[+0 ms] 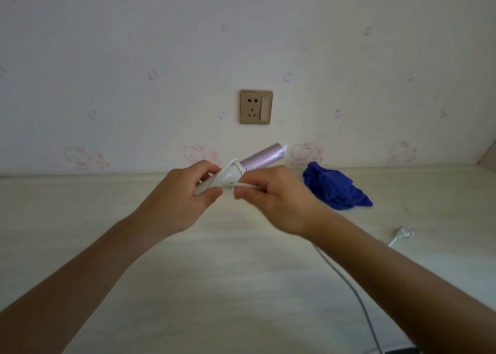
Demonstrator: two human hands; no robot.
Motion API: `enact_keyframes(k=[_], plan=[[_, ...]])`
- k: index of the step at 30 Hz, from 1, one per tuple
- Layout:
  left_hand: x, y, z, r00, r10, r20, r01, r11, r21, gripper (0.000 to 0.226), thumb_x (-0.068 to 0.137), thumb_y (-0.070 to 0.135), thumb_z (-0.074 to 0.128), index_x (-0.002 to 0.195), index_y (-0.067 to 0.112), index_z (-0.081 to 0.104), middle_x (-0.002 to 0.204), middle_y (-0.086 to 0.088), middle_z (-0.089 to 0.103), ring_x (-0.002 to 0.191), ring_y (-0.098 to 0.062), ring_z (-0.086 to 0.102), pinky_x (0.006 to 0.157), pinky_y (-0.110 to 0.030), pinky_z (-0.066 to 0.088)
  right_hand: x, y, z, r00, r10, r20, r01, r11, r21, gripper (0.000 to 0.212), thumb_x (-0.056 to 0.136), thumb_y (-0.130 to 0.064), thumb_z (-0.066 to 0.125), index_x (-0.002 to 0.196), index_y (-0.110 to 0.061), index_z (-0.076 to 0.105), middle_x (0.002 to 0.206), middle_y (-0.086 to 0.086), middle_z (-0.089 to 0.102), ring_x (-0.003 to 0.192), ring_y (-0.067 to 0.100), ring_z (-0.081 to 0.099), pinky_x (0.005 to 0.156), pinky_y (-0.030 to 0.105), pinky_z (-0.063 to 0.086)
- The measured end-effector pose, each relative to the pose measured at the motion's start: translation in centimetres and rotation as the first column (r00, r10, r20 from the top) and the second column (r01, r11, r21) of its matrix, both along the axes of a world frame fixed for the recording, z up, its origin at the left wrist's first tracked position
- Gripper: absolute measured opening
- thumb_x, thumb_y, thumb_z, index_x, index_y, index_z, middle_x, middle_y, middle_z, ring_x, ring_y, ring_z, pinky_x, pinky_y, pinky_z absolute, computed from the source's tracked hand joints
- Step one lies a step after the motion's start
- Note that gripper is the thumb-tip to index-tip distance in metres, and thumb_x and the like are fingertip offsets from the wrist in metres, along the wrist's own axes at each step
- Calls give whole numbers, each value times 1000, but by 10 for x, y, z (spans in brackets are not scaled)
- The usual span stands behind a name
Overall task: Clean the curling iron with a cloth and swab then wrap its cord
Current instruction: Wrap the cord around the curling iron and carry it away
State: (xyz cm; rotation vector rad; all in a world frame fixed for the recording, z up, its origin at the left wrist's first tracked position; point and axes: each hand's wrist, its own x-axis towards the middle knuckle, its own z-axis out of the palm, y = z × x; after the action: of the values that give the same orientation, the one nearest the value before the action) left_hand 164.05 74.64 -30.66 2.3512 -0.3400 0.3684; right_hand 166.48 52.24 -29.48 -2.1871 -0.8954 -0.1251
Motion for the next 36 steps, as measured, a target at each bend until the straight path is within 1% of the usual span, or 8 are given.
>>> enact_keyframes(k=[7, 10, 15, 18, 22, 27, 32, 36], plan=[[-13, 28, 0, 978, -131, -163, 133, 991, 5, 26, 85, 47, 63, 111, 47, 68, 96, 9, 75, 79, -23, 69, 72, -51, 56, 42, -30, 13, 989, -109, -98, 118, 988, 94, 16, 90, -31, 79, 75, -36, 77, 71, 3, 72, 60, 11, 55, 56, 26, 45], [-18, 37, 2, 942, -262, -209, 234, 961, -147, 28, 84, 42, 67, 112, 38, 72, 97, 2, 75, 75, -31, 66, 60, -42, 54, 49, -36, 16, 983, -81, -167, 106, 983, 150, 18, 89, -25, 80, 75, -35, 80, 76, 16, 72, 59, 14, 56, 58, 24, 46], [-26, 45, 1, 908, -404, -107, 353, 878, -323, 26, 91, 20, 68, 115, 29, 74, 88, -5, 75, 56, -14, 52, 55, -24, 47, 63, -41, 5, 964, -150, -218, 186, 971, 151, 27, 96, -2, 69, 76, -19, 76, 64, -8, 73, 58, 1, 61, 60, 13, 47], [-23, 40, 2, 940, -340, 13, 312, 847, -431, 25, 90, 20, 67, 115, 23, 72, 91, -11, 75, 55, -18, 49, 55, -24, 45, 47, -26, -13, 937, -180, -299, 206, 977, 58, 17, 96, -24, 72, 81, -25, 80, 71, 16, 71, 45, 8, 39, 47, 19, 37], [-7, 26, 1, 994, -80, 74, 101, 935, -341, 25, 88, 29, 63, 112, 31, 71, 90, 1, 75, 56, -13, 54, 60, -33, 47, 13, 8, -24, 992, -8, -124, 3, 999, -40, 31, 98, -34, 69, 73, -16, 72, 57, 5, 52, 48, 7, 38, 49, 17, 32], [5, 29, -1, 997, 51, 52, -49, 997, -52, 17, 94, 25, 70, 107, 36, 69, 80, 25, 69, 63, -3, 62, 61, -28, 44, 15, 9, -7, 1000, -29, 6, 29, 1000, -2, 36, 100, -27, 67, 68, -12, 61, 59, 5, 52, 51, 10, 40, 54, 34, 37], [-9, 55, 8, 985, -129, -111, 141, 984, 107, 19, 93, 32, 65, 110, 40, 69, 89, 10, 73, 71, -11, 64, 62, -28, 45, 42, -4, 21, 997, -72, -10, 72, 984, 161, 10, 88, -25, 81, 79, -28, 78, 74, 2, 74, 65, 19, 65, 60, 31, 50], [-17, 68, 15, 946, -272, -176, 264, 962, -72, 25, 89, 31, 62, 111, 40, 71, 87, 2, 75, 56, -6, 53, 54, -23, 47, 65, -4, 20, 981, -3, -193, 45, 975, 216, 14, 88, -24, 81, 76, -31, 81, 74, 10, 75, 65, 16, 60, 63, 29, 49]])
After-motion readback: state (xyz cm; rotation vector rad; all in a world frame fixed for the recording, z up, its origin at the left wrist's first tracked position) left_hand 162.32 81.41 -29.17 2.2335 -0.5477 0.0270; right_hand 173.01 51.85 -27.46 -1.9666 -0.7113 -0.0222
